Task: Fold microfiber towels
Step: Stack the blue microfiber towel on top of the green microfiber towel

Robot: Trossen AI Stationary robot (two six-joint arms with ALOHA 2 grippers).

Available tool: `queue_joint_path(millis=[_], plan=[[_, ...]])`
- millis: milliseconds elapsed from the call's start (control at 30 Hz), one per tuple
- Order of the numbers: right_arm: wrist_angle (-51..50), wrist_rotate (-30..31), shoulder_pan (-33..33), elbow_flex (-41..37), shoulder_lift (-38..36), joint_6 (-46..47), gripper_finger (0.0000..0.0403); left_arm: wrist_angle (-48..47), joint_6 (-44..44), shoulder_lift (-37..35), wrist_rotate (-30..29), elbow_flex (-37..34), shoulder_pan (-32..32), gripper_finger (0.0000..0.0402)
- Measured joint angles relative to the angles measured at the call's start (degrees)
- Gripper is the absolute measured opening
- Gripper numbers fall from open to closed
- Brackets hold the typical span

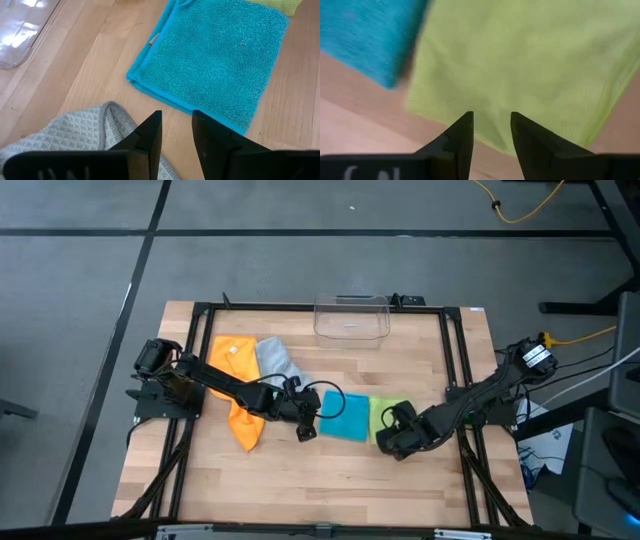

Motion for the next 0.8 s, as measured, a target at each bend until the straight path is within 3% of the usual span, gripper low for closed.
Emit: queue_joint_path(millis=[167, 300, 400, 533, 800], plan=[[1.10, 9.36, -0.01, 3.67, 0.00, -10.46, 0.0133, 0.02, 0.01, 0.00, 0.00, 0.01, -0.01, 0.0100], [11.89, 16.05, -0.04, 4.13, 0.00, -28.44, 0.0133, 0.01, 0.05, 0.00, 0.00, 0.00, 0.00, 0.0100], [19.74, 16.97, -0.02, 4.15, 0.00, -43.56, 0.0133, 0.00, 0.77, 0.00, 0.00, 0.00, 0.00, 0.0100], [25.68, 17.01, -0.02, 4.15, 0.00, -56.79, 0.0133, 0.03, 4.46, 0.00, 1.70, 0.00, -0.41, 0.0100], [28.46, 17.14, -0.04, 4.17, 4.24, -66.44, 0.0133, 2.76, 11.81, 0.59, 6.48, 0.00, -3.29, 0.0100]])
